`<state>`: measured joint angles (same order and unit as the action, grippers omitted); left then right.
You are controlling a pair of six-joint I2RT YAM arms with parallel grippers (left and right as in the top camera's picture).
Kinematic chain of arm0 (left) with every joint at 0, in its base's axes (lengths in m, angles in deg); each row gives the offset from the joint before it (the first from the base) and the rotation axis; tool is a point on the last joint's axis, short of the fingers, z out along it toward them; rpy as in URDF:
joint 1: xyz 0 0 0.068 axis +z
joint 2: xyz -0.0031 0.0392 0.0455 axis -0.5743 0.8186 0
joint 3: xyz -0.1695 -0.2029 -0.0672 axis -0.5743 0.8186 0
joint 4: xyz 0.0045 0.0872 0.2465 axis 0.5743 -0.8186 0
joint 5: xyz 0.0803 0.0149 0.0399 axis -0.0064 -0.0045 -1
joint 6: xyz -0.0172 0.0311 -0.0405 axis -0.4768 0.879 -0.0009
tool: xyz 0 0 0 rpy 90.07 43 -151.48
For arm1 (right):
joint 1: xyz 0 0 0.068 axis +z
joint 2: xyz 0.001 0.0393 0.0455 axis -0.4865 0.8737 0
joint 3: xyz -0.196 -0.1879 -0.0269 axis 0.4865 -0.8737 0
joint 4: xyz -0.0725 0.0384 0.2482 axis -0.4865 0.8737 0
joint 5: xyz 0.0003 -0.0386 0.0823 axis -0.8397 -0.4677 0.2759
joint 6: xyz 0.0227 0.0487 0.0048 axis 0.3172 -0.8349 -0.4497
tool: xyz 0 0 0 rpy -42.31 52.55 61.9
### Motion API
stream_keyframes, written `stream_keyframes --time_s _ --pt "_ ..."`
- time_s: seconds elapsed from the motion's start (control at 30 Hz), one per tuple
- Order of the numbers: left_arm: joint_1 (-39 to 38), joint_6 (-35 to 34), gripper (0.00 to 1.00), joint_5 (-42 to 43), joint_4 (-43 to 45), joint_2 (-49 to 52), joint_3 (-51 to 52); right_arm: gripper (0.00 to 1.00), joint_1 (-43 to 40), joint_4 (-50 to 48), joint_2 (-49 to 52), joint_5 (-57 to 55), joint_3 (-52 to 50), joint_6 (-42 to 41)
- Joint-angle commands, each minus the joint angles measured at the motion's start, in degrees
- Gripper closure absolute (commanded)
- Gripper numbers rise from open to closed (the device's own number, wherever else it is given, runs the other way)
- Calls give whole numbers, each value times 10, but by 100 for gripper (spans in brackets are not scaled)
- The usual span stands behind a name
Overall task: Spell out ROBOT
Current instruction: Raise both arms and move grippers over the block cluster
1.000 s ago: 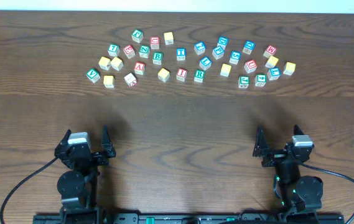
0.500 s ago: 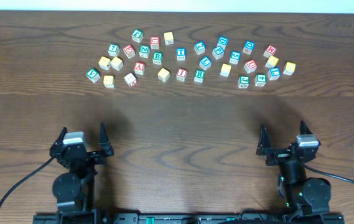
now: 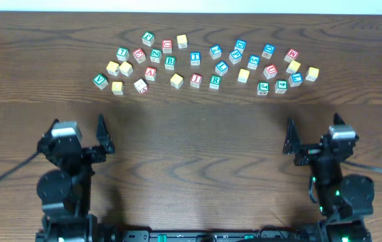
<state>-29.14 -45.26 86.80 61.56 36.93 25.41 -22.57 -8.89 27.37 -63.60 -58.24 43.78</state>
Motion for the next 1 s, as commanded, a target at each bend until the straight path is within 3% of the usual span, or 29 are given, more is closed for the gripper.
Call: stream_keyframes --time_s 0.0,0.3,0.6,0.67,0.97 --pt "3 -5 3 32 -4 64 -65 1 -3 10 56 -1 54 9" --pt "3 -5 3 52 -121 224 -236 1 -3 118 222 8 224 8" --pt "3 -5 3 100 -295 388 -448 1 -7 267 393 55 425 8" --pt "3 -5 3 102 -369 451 -529 1 -18 328 452 85 494 8" --pt "3 -4 3 102 -522 615 -713 1 -66 480 607 156 661 8"
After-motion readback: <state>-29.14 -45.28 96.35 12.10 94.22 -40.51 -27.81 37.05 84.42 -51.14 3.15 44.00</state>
